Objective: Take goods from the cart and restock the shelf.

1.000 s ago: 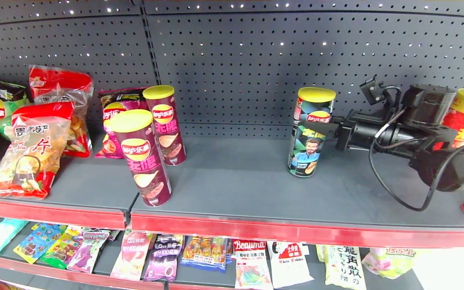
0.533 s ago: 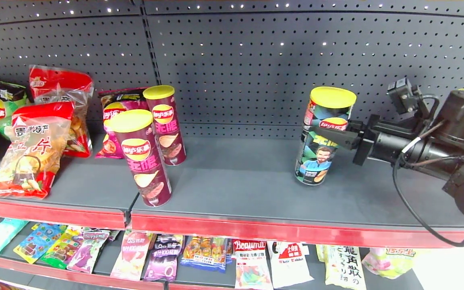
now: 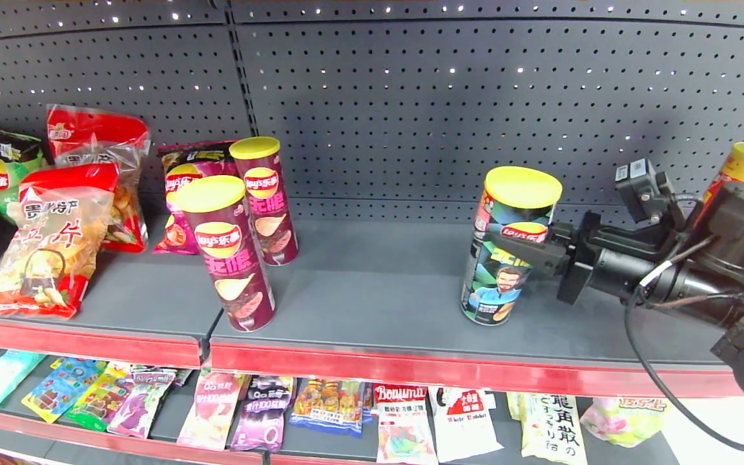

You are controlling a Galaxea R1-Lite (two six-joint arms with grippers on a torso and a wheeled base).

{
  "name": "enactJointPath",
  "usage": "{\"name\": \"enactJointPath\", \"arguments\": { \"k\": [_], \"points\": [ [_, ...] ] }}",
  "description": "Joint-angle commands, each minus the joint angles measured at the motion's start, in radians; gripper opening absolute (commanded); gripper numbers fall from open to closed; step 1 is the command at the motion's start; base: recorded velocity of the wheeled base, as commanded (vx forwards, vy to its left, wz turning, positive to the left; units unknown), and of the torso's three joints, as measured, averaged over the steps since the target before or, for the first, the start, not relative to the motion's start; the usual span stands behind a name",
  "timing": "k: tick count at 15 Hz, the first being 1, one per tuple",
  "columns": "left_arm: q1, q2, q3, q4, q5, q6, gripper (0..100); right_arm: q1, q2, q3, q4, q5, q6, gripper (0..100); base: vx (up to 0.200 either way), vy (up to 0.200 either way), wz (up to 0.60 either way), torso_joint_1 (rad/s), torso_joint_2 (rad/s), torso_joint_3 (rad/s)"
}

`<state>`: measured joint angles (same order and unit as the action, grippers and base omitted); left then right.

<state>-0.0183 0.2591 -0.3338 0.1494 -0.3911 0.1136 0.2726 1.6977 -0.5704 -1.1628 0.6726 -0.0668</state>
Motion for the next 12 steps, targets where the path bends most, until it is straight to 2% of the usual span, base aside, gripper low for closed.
{"name": "enactJointPath", "arguments": {
  "k": [1, 6, 12],
  "points": [
    [0.0, -0.001, -0.001, -0.001, 0.0, 0.0, 0, 0.016, -0.004, 0.03, 0.0, -0.005, -0.016, 0, 0.0, 0.0, 0.0, 0.0, 0.0, 0.0],
    [0.0, -0.001, -0.001, -0.001, 0.0, 0.0, 0, 0.033, -0.01, 0.038, 0.0, -0.018, -0.027, 0, 0.0, 0.0, 0.0, 0.0, 0.0, 0.0],
    [0.0, -0.008, -0.001, -0.001, 0.0, 0.0, 0, 0.062, -0.024, 0.057, -0.002, -0.102, -0.019, 0, 0.0, 0.0, 0.0, 0.0, 0.0, 0.0]
  ]
}}
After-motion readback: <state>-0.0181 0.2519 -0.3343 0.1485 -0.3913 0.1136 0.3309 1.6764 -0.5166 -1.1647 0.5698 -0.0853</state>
